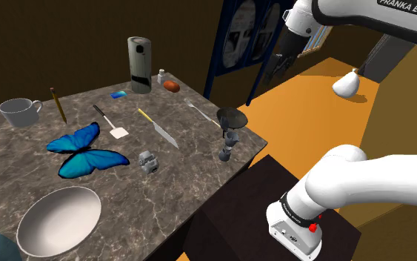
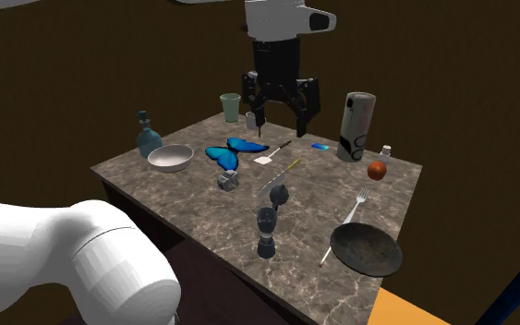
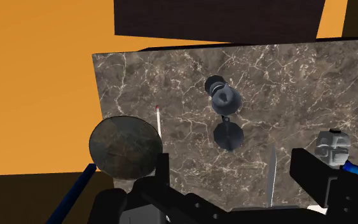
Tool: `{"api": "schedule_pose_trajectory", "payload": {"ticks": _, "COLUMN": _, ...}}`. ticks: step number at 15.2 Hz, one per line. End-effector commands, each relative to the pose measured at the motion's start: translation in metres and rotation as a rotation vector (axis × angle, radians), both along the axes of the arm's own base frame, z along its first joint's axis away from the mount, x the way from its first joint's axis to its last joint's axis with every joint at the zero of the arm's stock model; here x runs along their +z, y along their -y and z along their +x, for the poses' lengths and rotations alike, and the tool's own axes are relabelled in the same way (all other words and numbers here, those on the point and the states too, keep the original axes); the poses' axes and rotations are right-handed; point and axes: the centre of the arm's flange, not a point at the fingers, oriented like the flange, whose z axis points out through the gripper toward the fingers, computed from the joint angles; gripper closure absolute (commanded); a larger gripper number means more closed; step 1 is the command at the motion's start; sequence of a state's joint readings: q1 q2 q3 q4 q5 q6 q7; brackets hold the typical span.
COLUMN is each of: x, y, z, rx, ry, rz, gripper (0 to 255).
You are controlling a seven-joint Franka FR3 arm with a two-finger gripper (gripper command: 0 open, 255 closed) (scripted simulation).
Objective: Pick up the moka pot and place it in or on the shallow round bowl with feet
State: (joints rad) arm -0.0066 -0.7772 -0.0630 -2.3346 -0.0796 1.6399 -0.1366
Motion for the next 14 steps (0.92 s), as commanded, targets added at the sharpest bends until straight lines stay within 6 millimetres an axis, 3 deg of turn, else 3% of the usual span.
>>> {"api": "schedule_pose_trajectory", "payload": {"ticks": 1, "x": 0.0, "y": 0.0, "z": 0.0, "rx": 0.0, "ry": 0.0, "rz": 0.0, "gripper": 0}}
{"api": "schedule_pose_trajectory", "payload": {"ticks": 14, "x": -0.168, "y": -0.009, "z": 0.034, "rx": 0.026, "ry": -0.074, "rz": 0.119, "gripper": 0}}
